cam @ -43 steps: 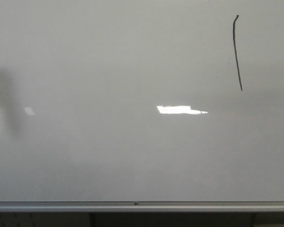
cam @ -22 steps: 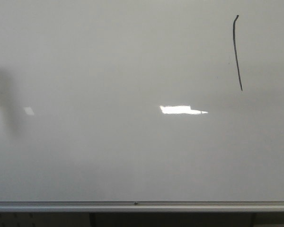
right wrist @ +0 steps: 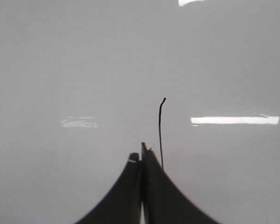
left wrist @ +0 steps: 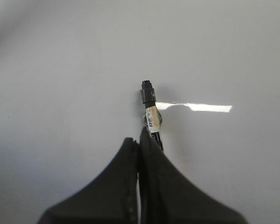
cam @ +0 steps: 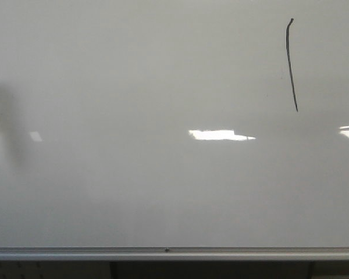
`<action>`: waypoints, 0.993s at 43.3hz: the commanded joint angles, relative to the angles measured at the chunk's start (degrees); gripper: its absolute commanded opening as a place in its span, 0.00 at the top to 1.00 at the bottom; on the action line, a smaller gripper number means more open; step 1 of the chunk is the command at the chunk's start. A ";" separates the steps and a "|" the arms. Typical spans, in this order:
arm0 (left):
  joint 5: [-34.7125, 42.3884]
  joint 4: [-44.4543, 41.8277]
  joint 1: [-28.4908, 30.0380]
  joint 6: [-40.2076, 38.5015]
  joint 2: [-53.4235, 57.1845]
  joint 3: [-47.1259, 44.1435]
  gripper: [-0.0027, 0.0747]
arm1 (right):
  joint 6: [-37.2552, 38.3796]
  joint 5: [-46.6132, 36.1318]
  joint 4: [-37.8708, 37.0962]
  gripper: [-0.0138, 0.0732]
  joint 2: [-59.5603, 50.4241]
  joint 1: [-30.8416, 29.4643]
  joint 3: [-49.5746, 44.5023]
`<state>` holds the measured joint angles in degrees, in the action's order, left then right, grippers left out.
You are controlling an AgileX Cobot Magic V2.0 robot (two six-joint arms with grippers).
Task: Write number 1 on whiteboard
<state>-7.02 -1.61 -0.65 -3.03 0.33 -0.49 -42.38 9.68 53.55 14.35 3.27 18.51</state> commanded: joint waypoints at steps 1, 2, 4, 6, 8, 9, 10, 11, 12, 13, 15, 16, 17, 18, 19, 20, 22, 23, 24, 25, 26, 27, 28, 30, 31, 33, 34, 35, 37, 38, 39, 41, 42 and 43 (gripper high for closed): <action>4.33 0.58 0.11 -0.54 1.00 -1.29 0.99 | -0.32 -2.57 0.65 0.98 0.40 -0.35 1.45; 4.33 0.58 0.11 -0.54 1.00 -1.29 0.99 | -0.32 -2.57 0.65 0.98 0.40 -0.35 1.45; 4.33 0.58 0.11 -0.54 1.00 -1.29 0.99 | -0.32 -2.57 0.65 0.98 0.40 -0.35 1.45; 4.33 0.58 0.11 -0.54 1.00 -1.29 0.99 | -0.32 -2.62 0.65 0.98 0.40 -0.35 1.45; 4.33 0.58 0.11 -0.54 1.00 -1.29 0.99 | -0.32 -2.76 0.65 0.98 0.40 -0.35 1.45; 4.33 0.58 0.11 -0.54 1.00 -1.29 0.99 | -0.32 -2.76 0.65 0.98 0.40 -0.35 1.45; 4.33 0.58 0.11 -0.54 1.00 -1.29 0.99 | -0.32 -2.81 0.65 0.98 0.40 -0.35 1.45; 4.33 0.58 0.11 -0.54 1.00 -1.29 0.99 | -0.32 -2.88 0.65 0.98 0.40 -0.35 1.45; 4.33 0.58 0.11 -0.54 1.00 -1.29 0.99 | -0.32 -3.00 0.65 0.98 0.40 -0.29 1.45; 4.33 0.58 0.11 -0.54 1.00 -1.29 0.99 | -0.32 -3.26 0.65 0.98 0.40 -0.29 1.45; 4.33 0.58 0.11 -0.54 1.00 -1.29 0.99 | -0.32 -3.40 0.65 0.98 0.40 -0.29 1.45; 4.33 0.58 0.11 -0.54 1.00 -1.29 0.99 | -0.32 -3.46 0.65 0.98 0.40 -0.29 1.45; 4.33 0.58 0.11 -0.54 1.00 -1.29 0.99 | -0.32 -3.46 0.65 0.98 0.40 -0.29 1.45; 4.33 0.58 0.11 -0.54 1.00 -1.29 0.99 | -0.32 -3.46 0.65 0.98 0.40 -0.29 1.45; 4.33 0.58 0.11 -0.54 1.00 -1.29 0.99 | -0.32 -3.46 0.65 0.98 0.45 -0.29 1.45; 4.33 0.58 0.11 -0.54 1.00 -1.29 0.99 | -0.32 -3.40 0.59 0.98 0.45 -0.29 1.45; 4.33 0.58 0.11 -0.54 1.00 -1.29 0.99 | -0.32 -3.40 0.23 0.98 0.45 -0.29 1.45; 4.33 0.58 0.11 -0.54 1.00 -1.29 0.99 | -0.27 -3.34 -0.16 0.98 0.45 -0.29 1.45; 4.33 0.58 0.11 -0.54 1.00 -1.29 0.99 | -0.21 -3.04 -1.14 0.98 0.45 -0.29 1.45; 4.33 0.58 0.11 -0.54 1.00 -1.29 0.99 | 0.00 -2.71 -2.12 0.98 0.45 -0.29 1.45; 4.33 0.58 0.11 -0.54 1.00 -1.29 0.99 | 0.64 -2.24 -3.40 0.98 0.45 -0.29 1.45; 4.33 0.58 0.11 -0.54 1.00 -1.29 0.99 | 1.44 -1.68 -4.94 0.98 0.45 -0.29 1.45; 4.33 0.58 0.11 -0.54 1.00 -1.29 0.99 | 2.70 -0.92 -7.43 0.98 0.45 -0.29 1.45; 4.33 0.58 0.11 -0.54 1.00 -1.29 0.99 | 7.04 0.31 -12.05 0.98 0.45 -0.29 1.45; 4.33 0.58 0.11 -0.54 1.00 -1.29 0.99 | 9.54 1.08 -15.53 0.98 0.45 -0.29 1.45; 4.33 0.58 0.11 -0.54 1.00 -1.29 0.99 | 16.50 2.01 -21.09 0.98 0.40 -0.29 1.45; 4.33 0.58 0.11 -0.54 1.00 -1.29 0.99 | 19.69 2.41 -23.99 0.98 0.40 -0.29 1.45; 4.33 0.58 0.11 -0.54 1.00 -1.29 0.99 | 24.03 2.78 -27.77 0.98 0.40 -0.29 1.45; 4.33 0.58 0.11 -0.54 1.00 -1.29 0.99 | 31.24 2.86 -35.03 0.98 0.40 -0.29 1.24; 4.33 0.58 0.11 -0.54 1.00 -1.29 0.99 | 34.09 2.63 -36.74 0.98 0.40 -0.29 1.07; 4.33 0.58 0.11 -0.54 1.00 -1.29 0.99 | 36.69 2.41 -39.19 0.98 0.40 -0.29 0.83; 4.33 0.58 0.11 -0.54 1.00 -1.29 0.99 | 41.04 1.31 -44.12 0.98 0.40 -0.29 0.10; 4.33 0.58 0.11 -0.54 1.00 -1.29 0.99 | 43.15 0.63 -45.86 0.98 0.40 -0.29 -0.60; 4.33 0.58 0.11 -0.54 1.00 -1.29 0.99 | 44.23 -0.20 -47.29 0.98 0.40 -0.29 -1.25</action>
<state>-7.14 -1.61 -0.65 -3.03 0.33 -0.49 -6.12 15.19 13.91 14.35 3.27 17.16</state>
